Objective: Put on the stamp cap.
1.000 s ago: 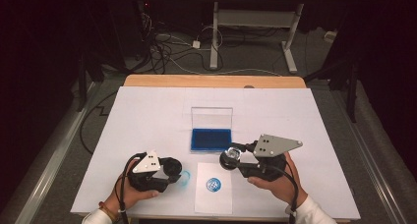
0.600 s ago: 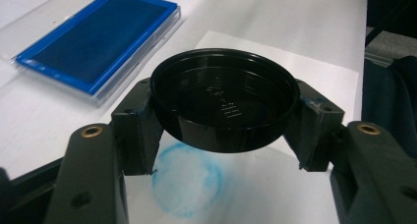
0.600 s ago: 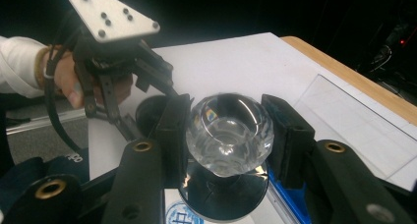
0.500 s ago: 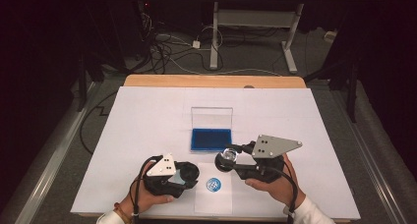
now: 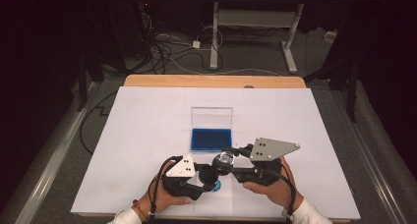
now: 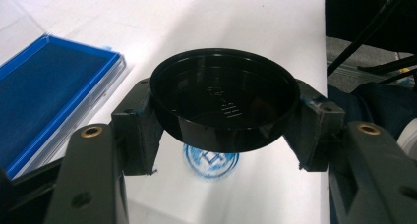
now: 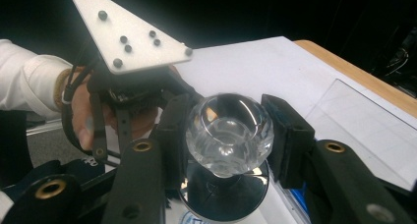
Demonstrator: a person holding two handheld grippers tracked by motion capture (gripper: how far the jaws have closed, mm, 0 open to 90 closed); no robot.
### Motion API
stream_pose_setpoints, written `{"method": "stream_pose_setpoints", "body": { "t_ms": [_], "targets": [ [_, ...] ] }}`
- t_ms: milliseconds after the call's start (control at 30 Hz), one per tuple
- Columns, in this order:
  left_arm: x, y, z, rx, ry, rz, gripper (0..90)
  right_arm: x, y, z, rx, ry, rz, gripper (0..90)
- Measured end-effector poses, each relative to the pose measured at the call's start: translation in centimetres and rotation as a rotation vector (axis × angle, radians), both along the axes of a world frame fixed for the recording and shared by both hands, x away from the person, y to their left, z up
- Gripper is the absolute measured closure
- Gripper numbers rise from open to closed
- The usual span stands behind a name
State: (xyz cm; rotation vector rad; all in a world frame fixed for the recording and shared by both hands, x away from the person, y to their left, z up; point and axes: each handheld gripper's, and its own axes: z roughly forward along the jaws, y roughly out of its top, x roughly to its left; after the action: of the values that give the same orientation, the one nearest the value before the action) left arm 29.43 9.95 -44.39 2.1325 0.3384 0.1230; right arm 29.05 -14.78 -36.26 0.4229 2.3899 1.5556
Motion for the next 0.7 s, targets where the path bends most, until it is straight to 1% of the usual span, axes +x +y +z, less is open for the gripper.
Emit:
{"method": "stream_pose_setpoints", "body": {
  "t_ms": [233,400,467,533,700],
  "targets": [
    [0.0,-0.7,0.3,-0.028,0.000,-0.015,36.5,-0.1,0.5,-0.5,0.002,0.018,0.011,57.4],
    [0.0,-1.0,0.5,-0.056,0.013,-0.022,36.5,-0.1,0.9,-0.9,-0.004,0.023,0.021,57.4],
    [0.0,-1.0,0.5,-0.063,0.009,-0.020,36.5,-0.1,1.0,-1.0,0.001,0.018,0.021,57.4],
    [0.0,-1.0,0.6,-0.064,0.007,-0.019,36.4,-0.1,1.0,-1.2,0.007,0.029,0.024,57.4],
    [0.0,-1.0,0.6,-0.062,0.008,-0.016,36.5,0.0,1.1,-1.3,0.006,0.031,0.024,57.4]
  ]
}}
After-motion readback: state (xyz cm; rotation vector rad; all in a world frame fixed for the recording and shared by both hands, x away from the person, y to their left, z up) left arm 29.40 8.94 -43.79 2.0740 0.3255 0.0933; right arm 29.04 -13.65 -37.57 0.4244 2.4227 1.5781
